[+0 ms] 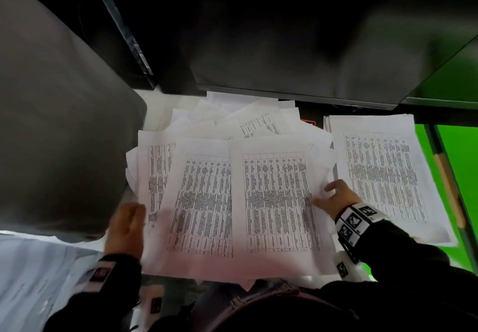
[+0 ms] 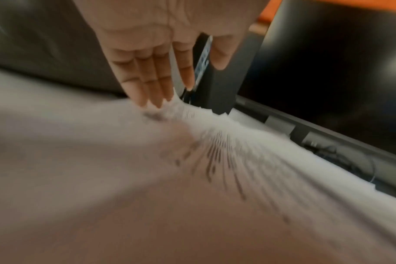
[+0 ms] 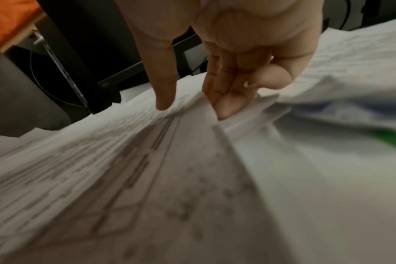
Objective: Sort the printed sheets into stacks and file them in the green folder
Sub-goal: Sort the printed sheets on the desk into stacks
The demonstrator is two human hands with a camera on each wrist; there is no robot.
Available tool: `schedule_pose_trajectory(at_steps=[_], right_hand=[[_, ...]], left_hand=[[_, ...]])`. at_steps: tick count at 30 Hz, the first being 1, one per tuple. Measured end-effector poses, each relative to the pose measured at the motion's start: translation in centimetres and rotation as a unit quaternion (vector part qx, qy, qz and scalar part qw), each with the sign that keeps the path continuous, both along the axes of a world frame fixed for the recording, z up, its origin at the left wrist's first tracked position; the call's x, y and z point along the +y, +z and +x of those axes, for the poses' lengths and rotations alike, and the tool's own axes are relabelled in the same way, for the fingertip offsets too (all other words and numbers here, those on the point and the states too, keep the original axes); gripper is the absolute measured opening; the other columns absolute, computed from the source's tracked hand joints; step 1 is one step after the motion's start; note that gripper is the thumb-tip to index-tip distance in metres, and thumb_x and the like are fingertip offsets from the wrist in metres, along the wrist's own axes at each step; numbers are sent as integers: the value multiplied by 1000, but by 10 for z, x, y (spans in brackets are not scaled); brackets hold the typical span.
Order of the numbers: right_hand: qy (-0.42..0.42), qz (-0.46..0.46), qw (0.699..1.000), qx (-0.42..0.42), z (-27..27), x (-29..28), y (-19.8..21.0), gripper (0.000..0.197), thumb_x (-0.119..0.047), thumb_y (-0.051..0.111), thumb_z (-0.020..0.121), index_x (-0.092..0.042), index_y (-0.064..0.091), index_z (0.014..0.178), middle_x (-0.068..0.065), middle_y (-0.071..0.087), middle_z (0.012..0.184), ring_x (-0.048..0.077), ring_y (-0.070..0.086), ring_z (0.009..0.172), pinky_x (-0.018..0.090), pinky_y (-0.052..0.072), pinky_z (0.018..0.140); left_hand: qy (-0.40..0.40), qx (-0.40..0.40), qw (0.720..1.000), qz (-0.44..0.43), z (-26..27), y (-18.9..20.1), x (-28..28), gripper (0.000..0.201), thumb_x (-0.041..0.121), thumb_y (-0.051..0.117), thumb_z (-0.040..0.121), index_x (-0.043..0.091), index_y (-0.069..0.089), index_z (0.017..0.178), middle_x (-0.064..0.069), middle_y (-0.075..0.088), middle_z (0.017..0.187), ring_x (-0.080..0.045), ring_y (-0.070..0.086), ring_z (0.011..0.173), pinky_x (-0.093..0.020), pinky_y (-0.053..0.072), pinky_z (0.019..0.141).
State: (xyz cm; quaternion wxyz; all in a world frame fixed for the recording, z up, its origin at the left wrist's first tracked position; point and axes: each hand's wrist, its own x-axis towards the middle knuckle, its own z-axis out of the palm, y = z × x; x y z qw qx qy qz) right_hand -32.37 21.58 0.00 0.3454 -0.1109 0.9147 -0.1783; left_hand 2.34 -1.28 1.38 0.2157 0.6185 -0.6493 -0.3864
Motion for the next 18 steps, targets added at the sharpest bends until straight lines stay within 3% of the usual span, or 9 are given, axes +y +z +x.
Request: schedule_pose_trajectory(at_steps=[2, 4, 6, 8, 10, 13, 15, 18], right_hand=[[4, 7, 1000, -14, 10, -4, 1, 53, -39, 76, 70, -21, 45, 109, 7, 62, 103, 20, 55, 81, 26, 42, 72], [8, 14, 1000, -23, 17, -5, 1, 57, -36, 77, 70, -19, 46, 114, 9, 63, 112, 20, 55, 83, 28, 45, 79], [12, 26, 999, -30, 19, -6, 1, 56, -36, 75, 73, -16, 49, 117, 8, 63, 112, 19, 55, 85, 29, 45, 83], [39, 40, 998, -29, 19, -6, 2, 46, -41, 70, 76, -12, 55, 107, 4, 64, 95, 20, 58, 81, 26, 46, 75], [63, 40, 997, -32, 18, -6, 6, 36, -44, 66, 80, -10, 56, 88, 1, 61, 75, 19, 59, 71, 21, 44, 58], [49, -6, 998, -43, 21, -7, 15, 30, -34, 65, 83, -15, 51, 66, -5, 61, 54, 7, 55, 47, 10, 35, 38], [30, -49, 997, -50, 24, -10, 18, 31, -28, 68, 82, -17, 49, 60, -10, 55, 39, -4, 49, 32, 4, 30, 33], [30, -94, 992, -84, 31, -20, 20, 28, -25, 70, 81, -17, 50, 63, -8, 56, 44, -5, 43, 25, 4, 28, 33]], left_hand=[[-59, -41, 997, 26, -19, -11, -6, 26, 37, 50, 84, 14, 58, 92, -14, 58, 95, -32, 57, 85, -35, 45, 75], [-66, -62, 994, 67, -31, -24, -12, 40, 43, 52, 83, 12, 57, 107, -16, 60, 106, -33, 58, 96, -41, 47, 86], [-54, -64, 991, 107, -40, -28, -10, 39, 36, 58, 86, 14, 50, 118, -13, 59, 109, -30, 57, 97, -37, 44, 87], [-63, -69, 986, 137, -48, -27, -6, 42, 30, 62, 85, 17, 44, 121, -9, 60, 101, -26, 57, 89, -33, 43, 81], [-89, -82, 984, 132, -49, -32, -8, 39, 23, 61, 87, 13, 45, 121, -10, 62, 98, -26, 58, 88, -31, 42, 81], [-118, -85, 985, 88, -50, -28, -12, 26, 16, 52, 92, 7, 51, 116, -8, 59, 97, -27, 56, 91, -27, 34, 78], [-118, -59, 988, 83, -50, -22, -14, 19, 15, 50, 93, 11, 54, 111, -5, 60, 96, -24, 55, 88, -27, 34, 78], [-124, -10, 987, 103, -49, -22, -16, 13, 11, 50, 92, 14, 57, 103, -5, 63, 102, -25, 58, 100, -28, 37, 83]])
